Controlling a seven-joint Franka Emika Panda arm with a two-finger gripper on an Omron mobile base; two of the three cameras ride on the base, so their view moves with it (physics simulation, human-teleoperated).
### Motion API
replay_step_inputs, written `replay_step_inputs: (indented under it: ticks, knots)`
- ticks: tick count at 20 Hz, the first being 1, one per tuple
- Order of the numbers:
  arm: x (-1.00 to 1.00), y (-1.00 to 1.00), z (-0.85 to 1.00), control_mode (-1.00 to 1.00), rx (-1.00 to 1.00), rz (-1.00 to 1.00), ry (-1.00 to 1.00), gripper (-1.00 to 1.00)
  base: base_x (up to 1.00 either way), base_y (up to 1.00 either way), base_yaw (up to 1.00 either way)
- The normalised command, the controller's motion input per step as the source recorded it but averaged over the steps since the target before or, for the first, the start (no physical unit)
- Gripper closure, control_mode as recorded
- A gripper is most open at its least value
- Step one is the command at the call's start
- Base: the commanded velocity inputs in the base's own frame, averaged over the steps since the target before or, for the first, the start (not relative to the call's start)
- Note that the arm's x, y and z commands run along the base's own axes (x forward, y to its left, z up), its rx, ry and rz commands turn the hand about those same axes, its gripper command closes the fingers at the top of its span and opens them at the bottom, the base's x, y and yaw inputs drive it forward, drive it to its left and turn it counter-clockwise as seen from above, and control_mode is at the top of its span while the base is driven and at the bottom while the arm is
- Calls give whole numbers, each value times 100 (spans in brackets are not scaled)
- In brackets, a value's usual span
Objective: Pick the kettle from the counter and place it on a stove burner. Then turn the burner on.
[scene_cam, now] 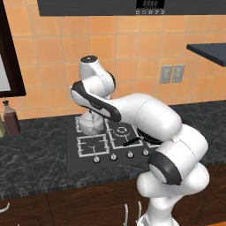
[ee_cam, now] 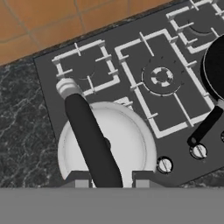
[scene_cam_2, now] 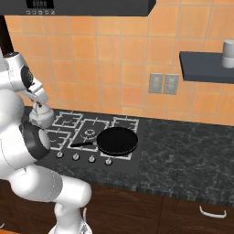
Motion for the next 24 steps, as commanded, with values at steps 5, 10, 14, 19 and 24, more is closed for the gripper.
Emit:
replay_step_inputs:
  ticks: [5, 10, 14, 19, 24]
  knots:
    - [3, -22, -5, -100, 0, -11, 2, 100, 0, 0, 0]
    - [25, -27, -21, -100, 2, -8, 12, 100, 0, 0, 0]
    - [28, -2, -11, -100, 6, -2, 10, 100, 0, 0, 0]
    - [20, 0, 0, -100, 0, -3, 5, 100, 0, 0, 0]
    - [0, 0, -17, -100, -1, -1, 0, 100, 0, 0, 0]
